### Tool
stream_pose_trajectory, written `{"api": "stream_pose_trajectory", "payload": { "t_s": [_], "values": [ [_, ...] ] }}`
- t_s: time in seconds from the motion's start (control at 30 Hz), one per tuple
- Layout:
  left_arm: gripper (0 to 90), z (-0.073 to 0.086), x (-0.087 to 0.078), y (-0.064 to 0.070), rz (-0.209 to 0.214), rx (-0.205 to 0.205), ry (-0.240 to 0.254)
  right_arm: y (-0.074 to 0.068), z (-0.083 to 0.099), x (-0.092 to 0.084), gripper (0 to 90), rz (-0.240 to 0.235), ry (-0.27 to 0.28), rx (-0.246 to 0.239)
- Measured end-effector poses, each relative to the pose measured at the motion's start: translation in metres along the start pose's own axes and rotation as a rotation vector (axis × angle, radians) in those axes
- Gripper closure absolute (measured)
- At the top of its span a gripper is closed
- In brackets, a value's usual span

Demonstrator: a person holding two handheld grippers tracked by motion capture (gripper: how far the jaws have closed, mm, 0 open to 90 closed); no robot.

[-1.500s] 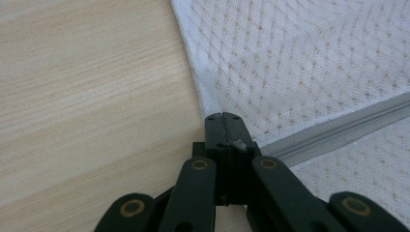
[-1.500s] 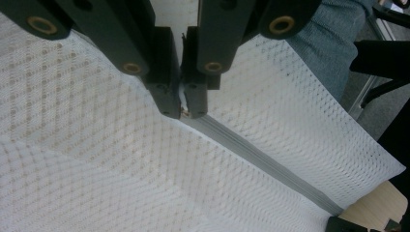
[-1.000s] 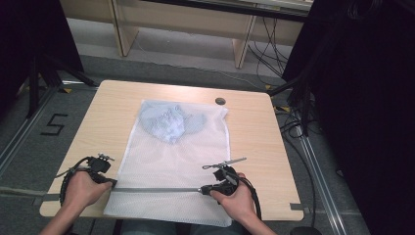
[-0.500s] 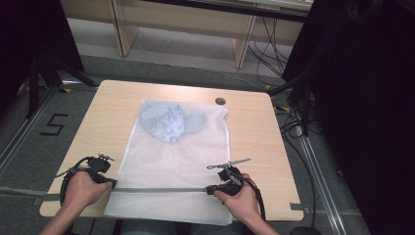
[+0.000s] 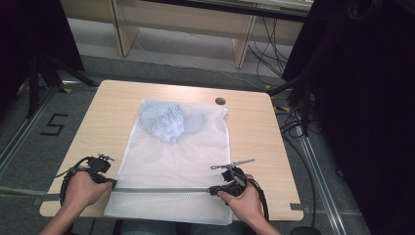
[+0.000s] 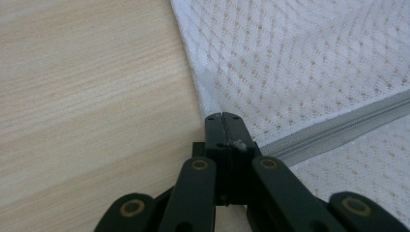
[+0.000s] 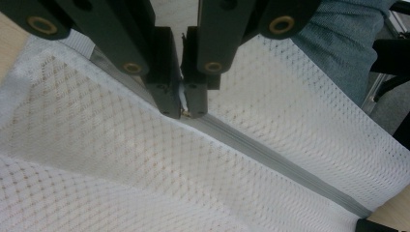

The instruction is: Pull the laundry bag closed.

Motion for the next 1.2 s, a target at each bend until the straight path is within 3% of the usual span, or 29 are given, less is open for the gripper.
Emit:
{"api": "stream_pose_trajectory", "payload": {
  "t_s": [0.37, 0.5, 0.6, 0.83, 0.87, 1.0, 1.07, 1.13, 1.2],
  "values": [
    [90.0, 0.0, -0.0002, 0.0, -0.004, 0.002, -0.001, 0.004, 0.002, -0.0019, 87.0, 0.004, -0.002, -0.005],
    [90.0, 0.0, -0.0002, 0.0001, -0.004, 0.002, -0.001, 0.0042, 0.0032, -0.0026, 87.0, 0.009, -0.01, 0.017],
    [90.0, 0.0, -0.0002, 0.0001, -0.004, 0.002, -0.001, 0.0068, 0.0039, -0.003, 87.0, 0.003, -0.003, 0.001],
    [90.0, 0.0, -0.0001, 0.0005, -0.006, 0.003, 0.0, 0.0083, 0.0058, -0.0055, 87.0, 0.018, -0.009, 0.02],
    [90.0, 0.0001, -0.0002, 0.0004, -0.005, 0.003, 0.0, 0.0048, 0.0062, -0.006, 87.1, 0.004, -0.018, 0.065],
    [90.0, 0.0001, -0.0002, 0.0002, -0.005, 0.003, 0.0, 0.0079, 0.0062, -0.0059, 87.0, -0.001, -0.005, 0.025],
    [90.0, 0.0001, -0.0002, 0.0003, -0.005, 0.002, 0.0, 0.0064, 0.0066, -0.0067, 87.0, -0.001, -0.016, 0.07],
    [90.0, 0.0001, -0.0002, 0.0002, -0.004, 0.002, -0.001, 0.0085, 0.0071, -0.0074, 87.0, 0.001, -0.014, 0.046],
    [90.0, 0.0001, -0.0002, 0.0001, -0.004, 0.002, 0.0, 0.0089, 0.0074, -0.0074, 87.0, -0.007, -0.014, 0.06]
  ]
}}
Point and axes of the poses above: each handheld gripper's, and its own axes: x roughly forward along the jaws, z roughly out of its underside, y roughly to its right, the point moved 2 cm from there along x, roughly forward along the jaws
